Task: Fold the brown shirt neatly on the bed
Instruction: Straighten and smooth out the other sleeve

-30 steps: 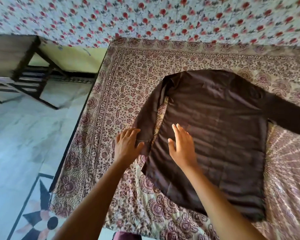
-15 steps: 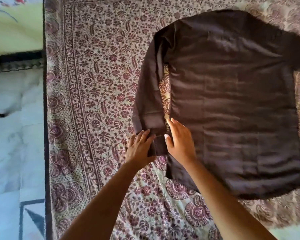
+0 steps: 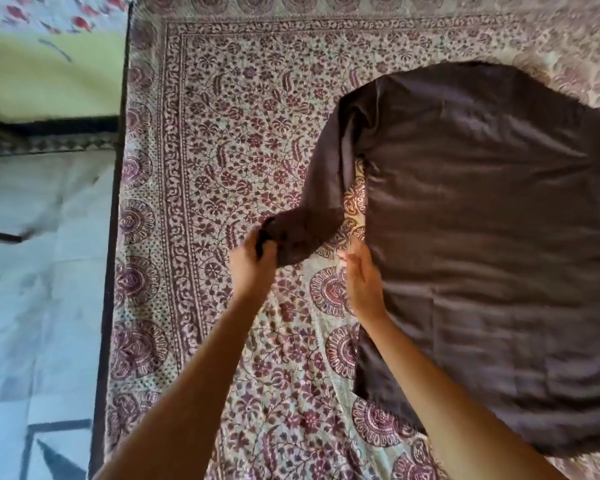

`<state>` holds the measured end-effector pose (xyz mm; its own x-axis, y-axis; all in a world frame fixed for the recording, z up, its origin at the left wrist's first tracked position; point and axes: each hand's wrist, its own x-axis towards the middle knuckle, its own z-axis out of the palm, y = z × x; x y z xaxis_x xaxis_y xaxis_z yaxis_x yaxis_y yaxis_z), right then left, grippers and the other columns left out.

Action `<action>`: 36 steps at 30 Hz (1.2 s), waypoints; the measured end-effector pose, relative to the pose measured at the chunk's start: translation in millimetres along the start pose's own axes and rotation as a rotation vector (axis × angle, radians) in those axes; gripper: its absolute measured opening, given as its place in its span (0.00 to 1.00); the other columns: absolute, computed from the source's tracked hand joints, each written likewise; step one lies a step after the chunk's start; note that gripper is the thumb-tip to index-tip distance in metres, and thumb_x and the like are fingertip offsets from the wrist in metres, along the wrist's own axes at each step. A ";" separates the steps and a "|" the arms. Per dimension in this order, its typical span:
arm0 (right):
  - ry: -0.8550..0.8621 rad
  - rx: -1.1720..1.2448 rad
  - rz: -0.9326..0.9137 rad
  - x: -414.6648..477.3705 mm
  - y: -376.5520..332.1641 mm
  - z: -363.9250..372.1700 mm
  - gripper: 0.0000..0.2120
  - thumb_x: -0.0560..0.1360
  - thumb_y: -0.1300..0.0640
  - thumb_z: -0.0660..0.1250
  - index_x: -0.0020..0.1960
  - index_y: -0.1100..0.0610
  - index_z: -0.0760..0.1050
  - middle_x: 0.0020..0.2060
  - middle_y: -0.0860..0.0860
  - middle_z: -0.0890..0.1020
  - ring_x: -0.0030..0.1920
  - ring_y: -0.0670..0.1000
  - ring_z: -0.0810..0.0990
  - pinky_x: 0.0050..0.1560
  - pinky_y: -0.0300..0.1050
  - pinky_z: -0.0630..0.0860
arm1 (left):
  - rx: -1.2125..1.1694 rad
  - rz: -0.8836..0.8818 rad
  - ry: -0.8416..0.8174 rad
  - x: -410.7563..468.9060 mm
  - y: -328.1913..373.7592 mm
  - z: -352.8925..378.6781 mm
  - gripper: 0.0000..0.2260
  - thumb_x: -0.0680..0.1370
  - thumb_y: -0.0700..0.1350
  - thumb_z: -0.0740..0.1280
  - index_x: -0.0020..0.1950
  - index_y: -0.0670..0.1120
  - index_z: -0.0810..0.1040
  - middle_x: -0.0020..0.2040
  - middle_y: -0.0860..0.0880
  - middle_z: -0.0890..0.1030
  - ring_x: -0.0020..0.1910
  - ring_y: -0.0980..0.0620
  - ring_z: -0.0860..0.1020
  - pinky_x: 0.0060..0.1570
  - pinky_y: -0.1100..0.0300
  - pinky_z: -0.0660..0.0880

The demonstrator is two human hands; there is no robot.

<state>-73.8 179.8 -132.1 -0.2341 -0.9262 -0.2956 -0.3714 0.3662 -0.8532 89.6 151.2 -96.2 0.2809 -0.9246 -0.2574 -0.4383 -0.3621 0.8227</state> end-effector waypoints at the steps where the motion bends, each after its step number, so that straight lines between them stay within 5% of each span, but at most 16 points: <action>1: -0.025 -0.038 -0.032 7.8 -9.4 5.3 0.24 0.79 0.46 0.52 0.72 0.54 0.62 0.31 0.45 0.72 0.27 0.41 0.70 0.33 0.43 0.65 | -0.075 -0.039 0.107 17.6 8.2 -15.8 0.11 0.77 0.35 0.59 0.56 0.38 0.77 0.42 0.42 0.79 0.34 0.52 0.74 0.34 0.63 0.72; 4: -0.088 -0.183 -0.173 31.1 -42.0 21.1 0.44 0.68 0.25 0.41 0.72 0.54 0.60 0.50 0.47 0.78 0.42 0.47 0.79 0.40 0.37 0.69 | -0.177 -0.141 0.335 71.4 16.4 -64.9 0.13 0.76 0.37 0.59 0.58 0.38 0.75 0.49 0.40 0.79 0.46 0.47 0.77 0.48 0.56 0.75; 6: -0.123 -0.254 -0.236 46.1 -58.8 36.2 0.50 0.64 0.23 0.37 0.72 0.56 0.60 0.49 0.45 0.77 0.39 0.44 0.78 0.36 0.28 0.69 | -0.204 -0.194 0.438 104.4 10.5 -95.4 0.17 0.74 0.41 0.59 0.61 0.39 0.75 0.54 0.39 0.80 0.53 0.44 0.78 0.55 0.50 0.76; 10: -0.176 -0.572 -0.326 76.8 -79.2 72.1 0.24 0.78 0.50 0.59 0.71 0.57 0.61 0.66 0.54 0.71 0.63 0.52 0.73 0.58 0.36 0.67 | -0.124 -0.302 0.519 156.6 -12.1 -144.6 0.18 0.75 0.38 0.57 0.65 0.39 0.70 0.61 0.36 0.76 0.60 0.39 0.75 0.59 0.51 0.71; 12: -0.172 -0.694 -0.388 92.0 -83.0 88.2 0.26 0.75 0.55 0.64 0.71 0.57 0.61 0.68 0.56 0.68 0.66 0.54 0.69 0.64 0.44 0.69 | -0.073 -0.305 0.517 177.1 -22.3 -160.8 0.18 0.75 0.36 0.57 0.65 0.39 0.70 0.61 0.36 0.75 0.60 0.39 0.74 0.59 0.51 0.70; 14: -0.186 -0.790 -0.396 105.6 -88.8 101.5 0.30 0.74 0.55 0.65 0.72 0.57 0.58 0.71 0.58 0.63 0.70 0.57 0.64 0.69 0.53 0.64 | -0.056 -0.283 0.518 198.8 -32.7 -171.5 0.19 0.74 0.35 0.58 0.65 0.40 0.71 0.60 0.37 0.76 0.60 0.41 0.75 0.59 0.51 0.71; 17: -0.165 -0.909 -0.413 129.7 -95.3 115.7 0.32 0.75 0.55 0.63 0.74 0.57 0.54 0.74 0.58 0.56 0.74 0.57 0.56 0.73 0.53 0.54 | -0.109 -0.317 0.508 230.2 -46.2 -179.4 0.20 0.72 0.36 0.60 0.64 0.42 0.71 0.58 0.38 0.78 0.57 0.41 0.77 0.57 0.49 0.75; 23: -0.177 -1.087 -0.469 183.8 -100.1 145.4 0.32 0.76 0.51 0.63 0.75 0.56 0.54 0.75 0.56 0.56 0.74 0.57 0.55 0.73 0.55 0.54 | -0.148 -0.333 0.479 308.5 -85.4 -185.7 0.21 0.68 0.42 0.66 0.61 0.48 0.75 0.55 0.40 0.80 0.54 0.41 0.79 0.56 0.46 0.77; 32: -0.029 -0.867 -0.490 220.9 -96.0 191.8 0.21 0.80 0.52 0.49 0.71 0.53 0.63 0.72 0.54 0.64 0.71 0.55 0.64 0.71 0.57 0.56 | 0.018 -0.230 0.519 354.3 -90.8 -188.9 0.17 0.72 0.36 0.66 0.61 0.45 0.76 0.57 0.43 0.80 0.57 0.44 0.78 0.57 0.53 0.75; 36: -0.173 -0.900 -0.569 219.9 -83.6 204.6 0.21 0.80 0.52 0.50 0.72 0.51 0.61 0.74 0.52 0.60 0.74 0.54 0.57 0.73 0.58 0.50 | 0.355 -0.233 0.598 343.3 -79.2 -161.2 0.21 0.72 0.36 0.61 0.65 0.45 0.68 0.65 0.43 0.71 0.64 0.42 0.69 0.61 0.49 0.65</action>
<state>89.6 -72.8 -213.7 0.2853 -0.9557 -0.0721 -0.9265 -0.2558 -0.2759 358.4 -118.5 -168.0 0.7741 -0.6331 -0.0018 -0.5319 -0.6519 0.5405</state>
